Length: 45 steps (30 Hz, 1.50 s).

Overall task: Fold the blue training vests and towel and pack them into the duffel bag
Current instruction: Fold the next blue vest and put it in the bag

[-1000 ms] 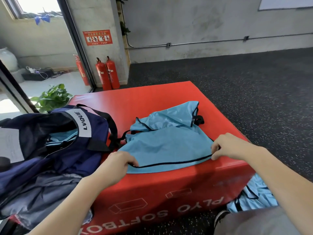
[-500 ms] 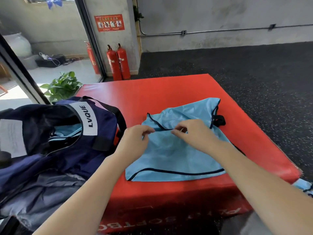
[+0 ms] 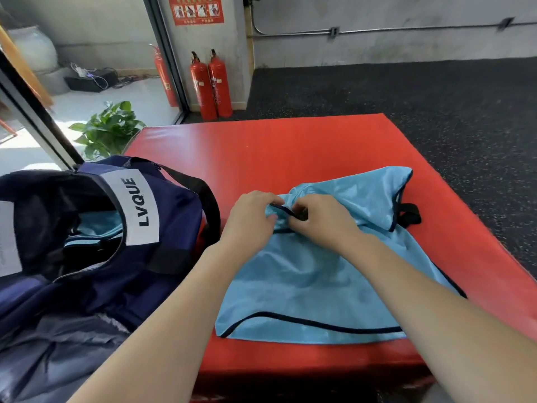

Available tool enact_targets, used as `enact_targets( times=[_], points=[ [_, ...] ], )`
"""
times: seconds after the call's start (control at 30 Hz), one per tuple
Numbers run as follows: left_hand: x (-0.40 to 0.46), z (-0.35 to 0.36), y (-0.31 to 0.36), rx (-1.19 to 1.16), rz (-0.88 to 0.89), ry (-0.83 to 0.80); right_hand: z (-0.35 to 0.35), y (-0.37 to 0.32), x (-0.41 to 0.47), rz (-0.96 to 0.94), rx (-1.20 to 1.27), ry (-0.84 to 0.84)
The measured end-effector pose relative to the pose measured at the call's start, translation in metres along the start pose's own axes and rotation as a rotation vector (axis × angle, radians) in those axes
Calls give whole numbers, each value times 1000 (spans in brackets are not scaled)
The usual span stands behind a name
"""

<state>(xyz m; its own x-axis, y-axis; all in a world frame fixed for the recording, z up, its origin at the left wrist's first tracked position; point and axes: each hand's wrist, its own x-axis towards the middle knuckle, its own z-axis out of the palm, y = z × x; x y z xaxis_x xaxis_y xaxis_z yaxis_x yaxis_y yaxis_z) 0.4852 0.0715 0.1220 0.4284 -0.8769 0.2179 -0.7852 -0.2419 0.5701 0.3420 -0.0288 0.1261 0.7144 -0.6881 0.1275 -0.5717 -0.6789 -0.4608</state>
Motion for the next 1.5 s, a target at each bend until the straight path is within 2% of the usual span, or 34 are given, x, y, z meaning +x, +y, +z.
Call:
enact_targets(
  times=[0.13,0.27,0.4,0.6,0.8,0.9,1.17,1.27,1.33,1.4,1.5],
  points=[
    [3,2,1,-13,36,5,-11,2,-5,-23,274,30],
    [1,-3,7,-52,104,109,-24,4,-16,-74,370,55],
    [-8,-11,21,-132,130,138,-33,4,-31,-130,404,85],
    [-32,-26,32,-288,85,151,-56,25,-58,-169,306,179],
    [-55,-43,21,-155,188,337,-86,64,-90,-140,149,324],
    [-68,-53,15,-144,191,366,-98,85,-102,-103,123,376],
    [-105,-64,13,-110,112,307,-106,106,-130,-18,142,411],
    [-116,-69,19,-333,-38,356,-108,108,-140,-13,159,428],
    [-122,-73,18,-386,-95,410,-108,109,-147,4,162,414],
    [-129,-75,10,-322,-57,377,-107,113,-154,-4,109,380],
    [-137,-69,-8,-82,117,224,-103,128,-163,-47,-46,272]
  ],
)
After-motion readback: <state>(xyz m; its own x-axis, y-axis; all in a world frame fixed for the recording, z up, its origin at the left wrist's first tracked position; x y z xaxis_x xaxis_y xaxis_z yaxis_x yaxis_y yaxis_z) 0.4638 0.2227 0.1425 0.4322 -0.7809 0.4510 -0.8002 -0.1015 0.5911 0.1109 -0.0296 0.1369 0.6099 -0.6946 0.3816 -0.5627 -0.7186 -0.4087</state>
